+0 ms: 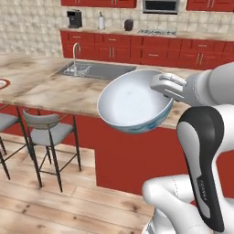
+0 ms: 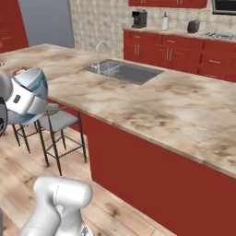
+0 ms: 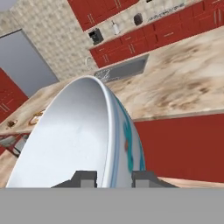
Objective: Take the smaller bowl and place it next to the appetizer plate on the dining counter , and place the larger bowl next to the plate with cooked food.
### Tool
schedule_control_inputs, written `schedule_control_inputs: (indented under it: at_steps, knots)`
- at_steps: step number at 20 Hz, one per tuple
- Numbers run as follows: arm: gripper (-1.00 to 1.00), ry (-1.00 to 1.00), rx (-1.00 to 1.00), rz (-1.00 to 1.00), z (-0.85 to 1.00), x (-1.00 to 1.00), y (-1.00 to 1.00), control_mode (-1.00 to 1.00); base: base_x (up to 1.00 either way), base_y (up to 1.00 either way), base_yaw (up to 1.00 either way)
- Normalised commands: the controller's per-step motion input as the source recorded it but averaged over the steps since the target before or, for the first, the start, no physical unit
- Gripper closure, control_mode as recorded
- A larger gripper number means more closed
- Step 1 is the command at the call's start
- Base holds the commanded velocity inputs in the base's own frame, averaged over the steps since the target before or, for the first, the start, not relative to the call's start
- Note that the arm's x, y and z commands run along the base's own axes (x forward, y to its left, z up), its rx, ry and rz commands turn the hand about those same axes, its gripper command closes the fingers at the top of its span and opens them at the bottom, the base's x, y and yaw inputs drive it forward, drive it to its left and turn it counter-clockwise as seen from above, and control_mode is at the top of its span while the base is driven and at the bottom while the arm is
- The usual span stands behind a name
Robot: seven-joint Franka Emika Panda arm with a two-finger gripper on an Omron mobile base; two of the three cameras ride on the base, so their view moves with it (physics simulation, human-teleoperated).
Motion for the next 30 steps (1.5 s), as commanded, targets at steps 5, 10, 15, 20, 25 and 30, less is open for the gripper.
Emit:
schedule_control_inputs:
  at_steps: [5, 10, 15, 20, 25, 30]
  knots:
    - [1.0, 0.0, 0.0, 0.0, 0.0, 0.0, 0.0, 1.0, 0.02, 1.0, -0.29]
    - [1.0, 0.0, 0.0, 0.0, 0.0, 0.0, 0.0, 1.0, 0.0, 1.0, -0.25]
    - [1.0, 0.0, 0.0, 0.0, 0.0, 0.0, 0.0, 1.0, 0.05, 1.0, -0.26]
    - [1.0, 0.0, 0.0, 0.0, 0.0, 0.0, 0.0, 1.0, 0.02, 1.0, -0.25]
    - [1.0, 0.0, 0.0, 0.0, 0.0, 0.0, 0.0, 1.0, 0.05, 1.0, -0.22]
    - [1.0, 0.0, 0.0, 0.0, 0.0, 0.0, 0.0, 1.0, 0.3, 0.92, -0.25]
